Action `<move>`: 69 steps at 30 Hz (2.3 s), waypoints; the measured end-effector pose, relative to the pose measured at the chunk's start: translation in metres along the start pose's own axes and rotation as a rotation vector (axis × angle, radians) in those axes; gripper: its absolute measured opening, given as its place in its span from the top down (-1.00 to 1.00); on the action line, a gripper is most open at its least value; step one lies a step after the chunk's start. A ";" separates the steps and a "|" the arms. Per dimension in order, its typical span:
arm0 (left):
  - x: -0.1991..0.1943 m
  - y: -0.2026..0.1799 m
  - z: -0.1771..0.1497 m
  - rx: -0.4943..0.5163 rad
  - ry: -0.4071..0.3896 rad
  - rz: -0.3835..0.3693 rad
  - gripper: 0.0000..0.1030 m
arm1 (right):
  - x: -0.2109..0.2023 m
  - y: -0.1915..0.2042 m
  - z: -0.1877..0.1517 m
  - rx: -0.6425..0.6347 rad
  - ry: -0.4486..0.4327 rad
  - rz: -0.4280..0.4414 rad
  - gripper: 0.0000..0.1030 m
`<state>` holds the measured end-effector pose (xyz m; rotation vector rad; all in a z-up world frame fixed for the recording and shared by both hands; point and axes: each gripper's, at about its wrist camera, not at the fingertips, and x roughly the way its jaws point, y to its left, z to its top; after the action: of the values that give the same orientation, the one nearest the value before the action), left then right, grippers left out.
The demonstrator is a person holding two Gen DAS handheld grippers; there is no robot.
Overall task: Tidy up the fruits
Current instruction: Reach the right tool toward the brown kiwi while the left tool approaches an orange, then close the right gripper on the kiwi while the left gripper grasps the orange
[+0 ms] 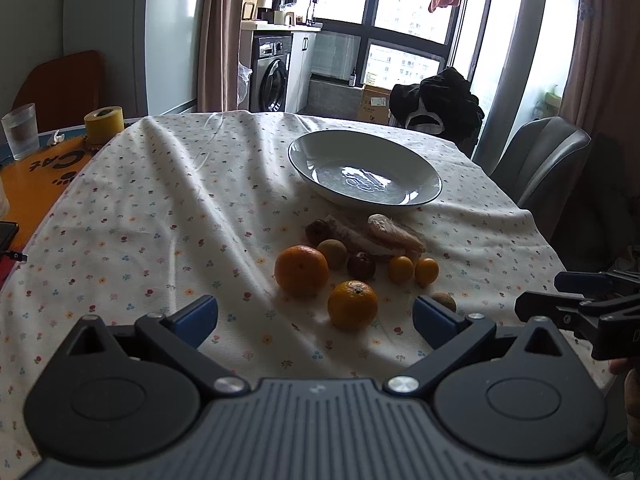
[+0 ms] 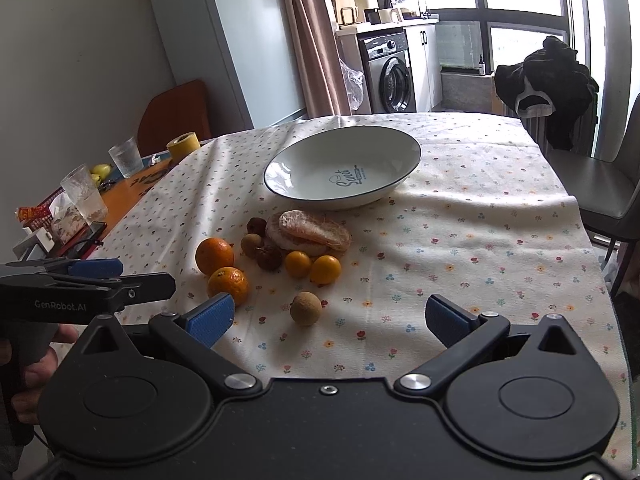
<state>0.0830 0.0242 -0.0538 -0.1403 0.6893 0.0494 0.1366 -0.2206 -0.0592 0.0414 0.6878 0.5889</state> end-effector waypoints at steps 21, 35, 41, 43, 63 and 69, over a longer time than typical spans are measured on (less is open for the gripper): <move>0.053 -0.002 -0.004 -0.063 0.089 -0.092 -0.45 | 0.045 -0.002 -0.001 -0.015 0.095 0.091 -0.13; 0.067 -0.005 -0.004 -0.060 0.096 -0.101 0.04 | 0.063 -0.001 -0.002 -0.027 0.126 0.087 0.14; 0.068 -0.007 -0.005 -0.056 0.090 -0.103 0.28 | 0.070 0.005 -0.004 -0.051 0.142 0.053 0.46; 0.067 -0.007 -0.005 -0.057 0.087 -0.098 0.29 | 0.072 0.008 -0.003 -0.060 0.147 0.036 0.55; 0.029 -0.006 0.028 -0.038 -0.041 -0.064 0.30 | 0.044 0.004 0.027 -0.046 0.025 0.005 0.56; 0.030 -0.007 0.040 -0.026 -0.062 -0.050 0.30 | 0.043 -0.002 0.035 -0.030 -0.014 0.003 0.56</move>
<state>0.1317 0.0226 -0.0416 -0.1797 0.6232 0.0148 0.1855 -0.1946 -0.0576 0.0181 0.6655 0.6011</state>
